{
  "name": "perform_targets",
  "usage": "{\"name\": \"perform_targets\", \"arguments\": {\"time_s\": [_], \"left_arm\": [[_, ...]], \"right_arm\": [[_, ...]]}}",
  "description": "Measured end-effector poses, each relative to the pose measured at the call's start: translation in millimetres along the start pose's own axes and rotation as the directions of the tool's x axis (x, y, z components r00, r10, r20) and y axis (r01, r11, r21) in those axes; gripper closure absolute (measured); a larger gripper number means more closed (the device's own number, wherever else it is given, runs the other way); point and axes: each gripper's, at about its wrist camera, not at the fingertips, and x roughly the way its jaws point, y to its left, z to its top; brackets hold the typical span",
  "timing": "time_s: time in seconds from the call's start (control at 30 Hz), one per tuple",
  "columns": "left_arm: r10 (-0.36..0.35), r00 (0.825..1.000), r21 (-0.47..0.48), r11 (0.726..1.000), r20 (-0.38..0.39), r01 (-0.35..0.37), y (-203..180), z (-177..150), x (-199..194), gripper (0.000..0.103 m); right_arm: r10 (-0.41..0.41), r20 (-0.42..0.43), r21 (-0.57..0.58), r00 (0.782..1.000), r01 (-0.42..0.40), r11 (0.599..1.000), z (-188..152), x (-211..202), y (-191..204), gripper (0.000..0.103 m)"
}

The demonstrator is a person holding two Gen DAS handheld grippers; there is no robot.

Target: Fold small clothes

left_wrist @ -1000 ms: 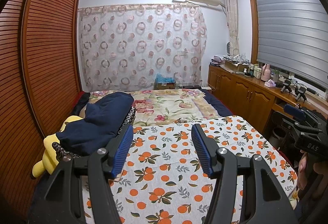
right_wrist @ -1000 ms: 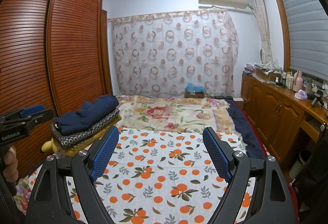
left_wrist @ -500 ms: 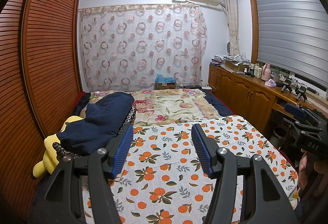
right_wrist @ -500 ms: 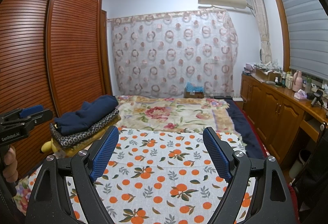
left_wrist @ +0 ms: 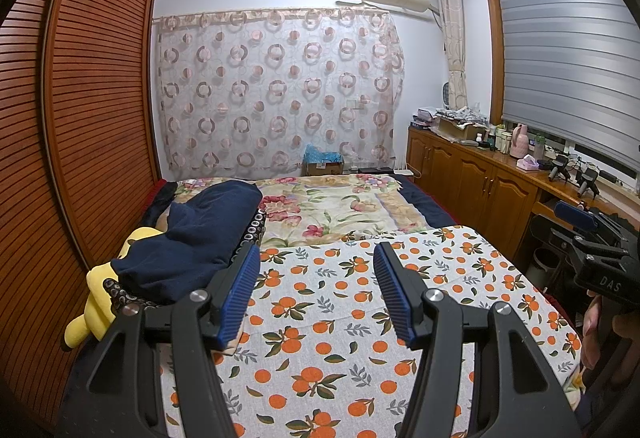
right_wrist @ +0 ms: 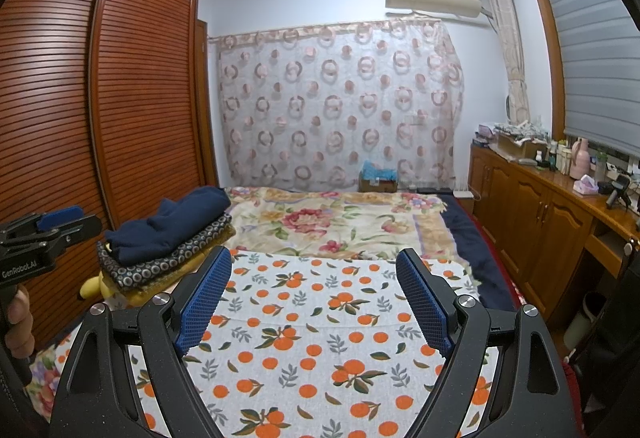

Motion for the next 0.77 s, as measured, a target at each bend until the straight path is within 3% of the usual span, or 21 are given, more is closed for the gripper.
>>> {"name": "perform_targets", "arguments": {"time_s": [0.77], "left_arm": [[0.002,1.000,0.002,1.000,0.000,-0.002,0.3,-1.6,0.2,0.044]], "right_arm": [[0.000,0.000,0.001,1.000,0.000,1.000,0.4,-0.3,0.4,0.016]]}}
